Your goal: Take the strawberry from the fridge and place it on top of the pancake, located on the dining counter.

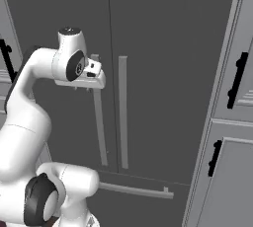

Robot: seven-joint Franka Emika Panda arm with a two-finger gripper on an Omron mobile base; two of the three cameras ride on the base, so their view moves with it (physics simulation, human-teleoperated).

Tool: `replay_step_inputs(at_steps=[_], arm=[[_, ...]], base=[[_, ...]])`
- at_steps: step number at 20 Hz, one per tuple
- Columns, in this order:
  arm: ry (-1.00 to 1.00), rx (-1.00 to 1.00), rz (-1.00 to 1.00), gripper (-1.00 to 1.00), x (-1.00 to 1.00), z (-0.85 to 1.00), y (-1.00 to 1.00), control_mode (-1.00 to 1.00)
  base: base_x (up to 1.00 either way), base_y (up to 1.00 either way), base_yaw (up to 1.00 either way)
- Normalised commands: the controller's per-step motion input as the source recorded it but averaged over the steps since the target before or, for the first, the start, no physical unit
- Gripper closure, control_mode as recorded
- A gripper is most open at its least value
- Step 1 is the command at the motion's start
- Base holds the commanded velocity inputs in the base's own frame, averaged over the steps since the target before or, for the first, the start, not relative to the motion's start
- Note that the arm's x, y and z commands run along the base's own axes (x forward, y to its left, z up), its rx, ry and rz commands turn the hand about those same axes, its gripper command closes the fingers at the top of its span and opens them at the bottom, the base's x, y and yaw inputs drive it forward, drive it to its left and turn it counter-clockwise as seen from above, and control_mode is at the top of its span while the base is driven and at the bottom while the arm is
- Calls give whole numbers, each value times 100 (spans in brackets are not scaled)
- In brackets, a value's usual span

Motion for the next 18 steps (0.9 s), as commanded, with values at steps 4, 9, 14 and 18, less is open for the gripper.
replay_step_inputs(at_steps=[4, 9, 14, 18], arm=[[0, 0, 0, -100, 0, 0, 0, 100], [0, 0, 0, -100, 0, 0, 0, 100], [0, 0, 0, -100, 0, 0, 0, 100], [0, 0, 0, -100, 0, 0, 0, 100]], base=[[0, 0, 0], [-65, -1, 0], [-82, -20, -3], [-23, -64, 0]])
